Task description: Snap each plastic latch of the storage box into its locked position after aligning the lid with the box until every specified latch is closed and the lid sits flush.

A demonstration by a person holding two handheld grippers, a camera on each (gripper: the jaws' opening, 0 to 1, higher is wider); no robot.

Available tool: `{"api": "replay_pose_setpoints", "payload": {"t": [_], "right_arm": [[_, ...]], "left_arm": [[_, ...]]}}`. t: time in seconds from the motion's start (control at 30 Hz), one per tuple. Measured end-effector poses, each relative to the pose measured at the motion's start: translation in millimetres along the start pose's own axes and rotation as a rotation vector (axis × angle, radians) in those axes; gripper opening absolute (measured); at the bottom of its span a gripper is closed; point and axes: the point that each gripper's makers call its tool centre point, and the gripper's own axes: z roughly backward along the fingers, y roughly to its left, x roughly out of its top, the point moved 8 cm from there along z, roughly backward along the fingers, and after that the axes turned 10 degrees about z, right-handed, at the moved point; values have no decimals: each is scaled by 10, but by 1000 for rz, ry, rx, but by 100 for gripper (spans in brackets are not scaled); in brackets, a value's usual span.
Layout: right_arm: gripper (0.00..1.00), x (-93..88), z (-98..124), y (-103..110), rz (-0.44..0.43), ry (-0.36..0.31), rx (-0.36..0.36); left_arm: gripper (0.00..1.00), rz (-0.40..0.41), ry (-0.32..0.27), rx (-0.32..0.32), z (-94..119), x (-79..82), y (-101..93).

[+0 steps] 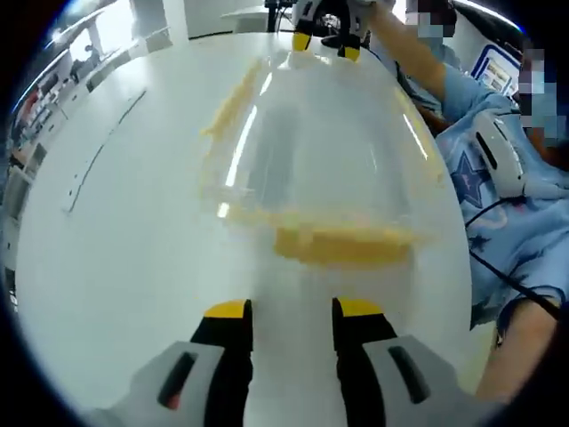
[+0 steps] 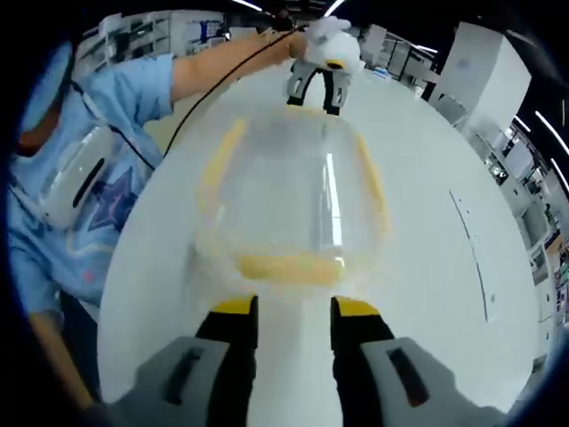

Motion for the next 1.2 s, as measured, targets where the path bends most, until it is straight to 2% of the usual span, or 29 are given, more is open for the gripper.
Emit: {"api": "replay_pose_setpoints", "payload": {"t": [0.2,0.23,0.27,0.3,0.33,0.37,0.4,0.43,0.6,0.7,0.83,0.93,1.0,1.03,1.07,1.13,1.17,1.2], "right_arm": [[24,-70,127,-94,-32,-148,-137],[23,-70,134,-95,-33,-157,-144],[22,-56,175,-111,-31,-227,-189],[21,-49,193,-117,-39,-261,-209],[20,-41,210,-116,-44,-293,-229],[19,-30,221,-112,-47,-323,-247],[18,-23,229,-103,-49,-343,-256],[17,-14,235,-85,-61,-381,-269],[8,22,226,-2,-109,-521,-311],[4,31,220,35,-116,-591,-335],[3,-40,188,75,-97,-612,-366],[4,-79,156,122,-102,-633,-347],[5,-100,149,122,-92,-614,-354],[5,-100,152,116,-90,-613,-356],[5,-101,155,109,-92,-618,-359],[4,-110,169,97,-94,-628,-366],[4,-115,175,96,-95,-628,-369],[3,-126,182,96,-95,-627,-372]], "left_arm": [[24,-27,-263,99,385,137,72],[21,-36,-277,105,408,154,69],[19,-98,-347,119,510,268,0],[17,-108,-353,115,521,287,-19],[12,-152,-332,107,533,349,-109],[11,-184,-339,105,537,422,-160],[13,-192,-354,70,528,495,-246],[14,-205,-348,31,530,556,-329],[11,-305,-297,-9,458,886,-620],[8,-357,-240,-13,345,1040,-722],[7,-368,-94,-37,166,1186,-802],[6,-359,0,-39,22,1263,-811],[6,-342,111,-29,-103,1262,-770],[2,-314,56,-49,-62,1362,-791],[0,-311,77,-21,-127,1373,-726],[0,-157,77,-83,-142,1407,-720],[0,-120,60,-94,-161,1430,-724],[0,-121,56,-96,-166,1436,-716]]}}
